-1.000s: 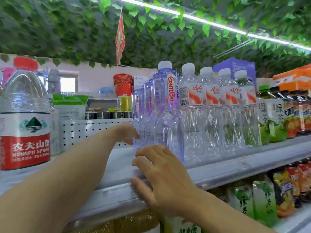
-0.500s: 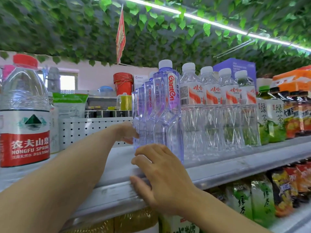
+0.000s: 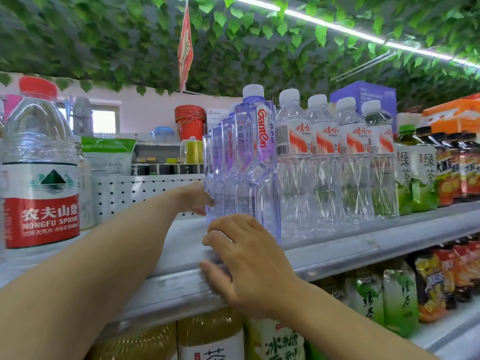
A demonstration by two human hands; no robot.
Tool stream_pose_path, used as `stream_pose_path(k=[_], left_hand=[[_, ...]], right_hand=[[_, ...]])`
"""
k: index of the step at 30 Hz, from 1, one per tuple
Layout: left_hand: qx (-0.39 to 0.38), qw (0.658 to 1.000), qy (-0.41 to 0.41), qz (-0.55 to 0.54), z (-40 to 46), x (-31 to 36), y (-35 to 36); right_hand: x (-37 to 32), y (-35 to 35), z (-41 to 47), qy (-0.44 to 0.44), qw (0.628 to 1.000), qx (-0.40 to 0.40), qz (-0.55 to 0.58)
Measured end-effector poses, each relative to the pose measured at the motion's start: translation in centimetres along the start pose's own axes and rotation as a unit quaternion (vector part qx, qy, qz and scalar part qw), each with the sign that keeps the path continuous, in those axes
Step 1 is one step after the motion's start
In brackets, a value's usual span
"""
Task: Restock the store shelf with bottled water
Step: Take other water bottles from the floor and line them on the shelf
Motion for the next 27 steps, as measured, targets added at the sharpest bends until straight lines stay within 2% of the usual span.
stream_pose_path(k=[7, 11, 18, 23, 27], left_hand=[[-0.008, 0.999, -0.032, 0.032, -1.3, 0.4, -0.1], [0.024, 0.992, -0.086, 0.09, -3.4, 0.5, -2.7], [0.081, 0.978, -0.108, 0.159, -9.9, 0.9, -5.6], [0.128, 0.98, -0.084, 0.127, -14.4, 0.7, -5.6], [0.165, 0.981, -0.059, 0.088, -17.6, 1.3, -5.2]], right_hand=[[0.0, 0.0, 0.0, -0.003, 1.0, -0.002, -0.003], [0.1, 0.1, 0.0, -0.006, 1.0, -0.002, -0.009], [-0.1, -0.3, -0.1, -0.014, 1.0, 0.024, 0.001], [-0.3, -1.1, -0.4, -0.021, 0.999, 0.047, 0.017], [-0.7, -2.1, -1.1, 0.011, 0.999, 0.043, 0.016]])
Point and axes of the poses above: each hand's wrist, its own z-axis towards the middle knuckle, its own y-axis out of the palm, x = y × z, the point moved 9 cm from there along z, towards the middle knuckle
